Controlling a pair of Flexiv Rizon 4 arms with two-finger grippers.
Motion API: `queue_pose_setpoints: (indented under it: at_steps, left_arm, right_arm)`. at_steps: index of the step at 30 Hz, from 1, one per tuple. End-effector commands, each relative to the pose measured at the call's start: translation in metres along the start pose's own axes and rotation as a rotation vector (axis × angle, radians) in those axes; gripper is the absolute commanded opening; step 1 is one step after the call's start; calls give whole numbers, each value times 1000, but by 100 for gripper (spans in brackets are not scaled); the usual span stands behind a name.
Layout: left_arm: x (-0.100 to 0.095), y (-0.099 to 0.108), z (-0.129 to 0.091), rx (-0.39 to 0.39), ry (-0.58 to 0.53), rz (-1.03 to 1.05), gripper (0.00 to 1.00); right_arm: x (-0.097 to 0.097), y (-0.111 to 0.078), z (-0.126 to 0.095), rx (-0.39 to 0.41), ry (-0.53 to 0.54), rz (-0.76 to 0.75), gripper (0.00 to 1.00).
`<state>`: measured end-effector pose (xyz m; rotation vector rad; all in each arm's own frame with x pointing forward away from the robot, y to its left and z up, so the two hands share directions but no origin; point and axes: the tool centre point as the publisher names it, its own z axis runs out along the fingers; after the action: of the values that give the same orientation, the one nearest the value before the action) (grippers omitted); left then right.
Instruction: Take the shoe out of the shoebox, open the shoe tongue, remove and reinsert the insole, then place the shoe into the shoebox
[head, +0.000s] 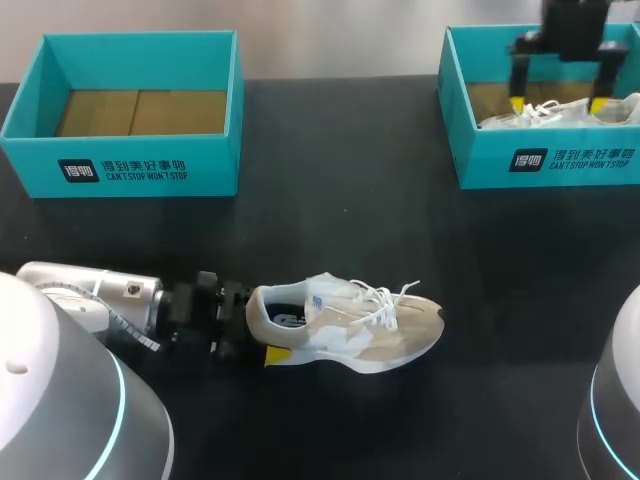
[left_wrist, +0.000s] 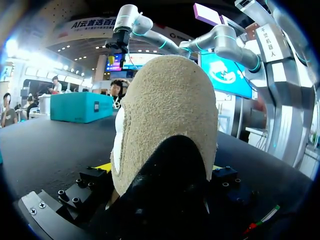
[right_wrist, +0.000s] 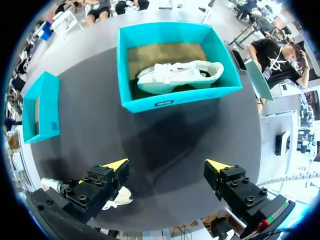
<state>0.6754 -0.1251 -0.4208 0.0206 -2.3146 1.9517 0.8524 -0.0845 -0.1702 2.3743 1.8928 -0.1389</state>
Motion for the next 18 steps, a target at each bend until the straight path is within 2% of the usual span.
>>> queue_pose_setpoints:
  at_steps: [1,6,12,18]
  left_arm:
    - [-1,4,3,0,-2,0,0]
    - [-1,4,3,0,-2,0,0]
    - [-1,4,3,0,-2,0,0]
    - [-1,4,3,0,-2,0,0]
  right_arm:
    - [21,-30,3,-32,3,5,100]
    - [40,-63,8,-27,78,-9,100]
    - [69,-91,17,-23,83,-55,100]
    - [69,-91,17,-23,83,-55,100]
